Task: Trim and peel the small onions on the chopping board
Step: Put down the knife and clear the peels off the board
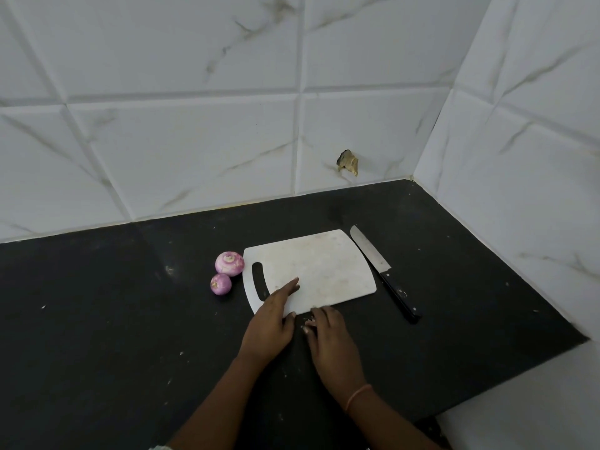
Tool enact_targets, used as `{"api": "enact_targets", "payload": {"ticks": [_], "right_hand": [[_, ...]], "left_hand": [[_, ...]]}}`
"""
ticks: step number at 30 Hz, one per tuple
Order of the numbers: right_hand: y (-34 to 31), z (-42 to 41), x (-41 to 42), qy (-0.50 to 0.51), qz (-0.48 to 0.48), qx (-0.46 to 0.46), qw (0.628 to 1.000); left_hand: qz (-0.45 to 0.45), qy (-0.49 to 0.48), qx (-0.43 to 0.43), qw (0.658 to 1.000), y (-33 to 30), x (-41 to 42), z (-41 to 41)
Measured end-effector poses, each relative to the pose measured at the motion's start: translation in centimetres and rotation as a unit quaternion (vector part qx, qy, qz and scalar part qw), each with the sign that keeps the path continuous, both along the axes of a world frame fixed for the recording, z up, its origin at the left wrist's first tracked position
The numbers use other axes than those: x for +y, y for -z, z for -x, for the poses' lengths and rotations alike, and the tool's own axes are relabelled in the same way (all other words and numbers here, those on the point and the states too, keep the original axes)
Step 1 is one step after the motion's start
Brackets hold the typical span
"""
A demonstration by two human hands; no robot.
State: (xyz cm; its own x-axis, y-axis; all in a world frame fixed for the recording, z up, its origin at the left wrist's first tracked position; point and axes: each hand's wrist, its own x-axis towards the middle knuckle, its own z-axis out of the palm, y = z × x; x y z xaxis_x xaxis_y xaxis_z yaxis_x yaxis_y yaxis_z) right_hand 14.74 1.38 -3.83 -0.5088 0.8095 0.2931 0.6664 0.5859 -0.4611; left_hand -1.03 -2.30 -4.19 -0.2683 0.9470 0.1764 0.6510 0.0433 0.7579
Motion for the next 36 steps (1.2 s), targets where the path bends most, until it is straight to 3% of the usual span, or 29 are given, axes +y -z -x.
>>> {"api": "enact_targets", "payload": {"ticks": [5,10,18,21,23,24,25,26,27,29,32,36], "right_hand": [[-0.3,0.5,-0.2,-0.092,-0.003,-0.059,0.994],[-1.2,-2.1,2.1,-0.215,-0.08,-0.071,0.971],[-2.3,-2.8,4.6,-0.265,-0.076,-0.181,0.944],[-2.8,-3.2,5.2,-0.181,0.03,-0.13,0.974],[-3.6,-3.6,5.5,-0.058,0.201,0.011,0.978],[-4.0,-3.8,5.5,0.009,0.296,0.125,0.947],[-4.3,-4.2,5.3,0.062,0.395,0.246,0.883],[-4.6,-4.5,5.1,0.1,0.483,0.352,0.796],[-4.7,-5.0,5.0,0.13,0.545,0.431,0.708],[-5.0,-5.7,4.6,0.173,0.596,0.509,0.597],[-5.5,-7.9,3.9,0.196,0.605,0.57,0.52],[-5.8,-12.7,2.5,0.197,0.589,0.615,0.486]], "left_hand": [[0.001,0.011,-0.026,1.0,0.0,0.0,0.1],[0.005,0.006,-0.034,0.999,-0.2,-0.3,0.3],[-0.026,-0.009,-0.129,0.991,-1.9,-0.8,0.1],[-0.055,-0.027,-0.164,0.985,-2.3,-1.2,-0.3],[-0.079,-0.044,-0.178,0.98,-2.7,-1.4,-1.0],[-0.084,-0.051,-0.182,0.978,-3.0,-1.4,-1.4],[-0.084,-0.057,-0.185,0.978,-3.1,-1.3,-2.0],[-0.084,-0.061,-0.186,0.977,-3.4,-1.2,-2.6],[-0.084,-0.062,-0.183,0.978,-3.6,-1.1,-3.4],[-0.075,-0.058,-0.163,0.982,-3.9,-0.9,-4.6],[-0.056,-0.044,-0.152,0.986,-4.2,-0.5,-7.2],[-0.028,0.034,-0.187,0.981,-5.6,0.6,-13.2]]}}
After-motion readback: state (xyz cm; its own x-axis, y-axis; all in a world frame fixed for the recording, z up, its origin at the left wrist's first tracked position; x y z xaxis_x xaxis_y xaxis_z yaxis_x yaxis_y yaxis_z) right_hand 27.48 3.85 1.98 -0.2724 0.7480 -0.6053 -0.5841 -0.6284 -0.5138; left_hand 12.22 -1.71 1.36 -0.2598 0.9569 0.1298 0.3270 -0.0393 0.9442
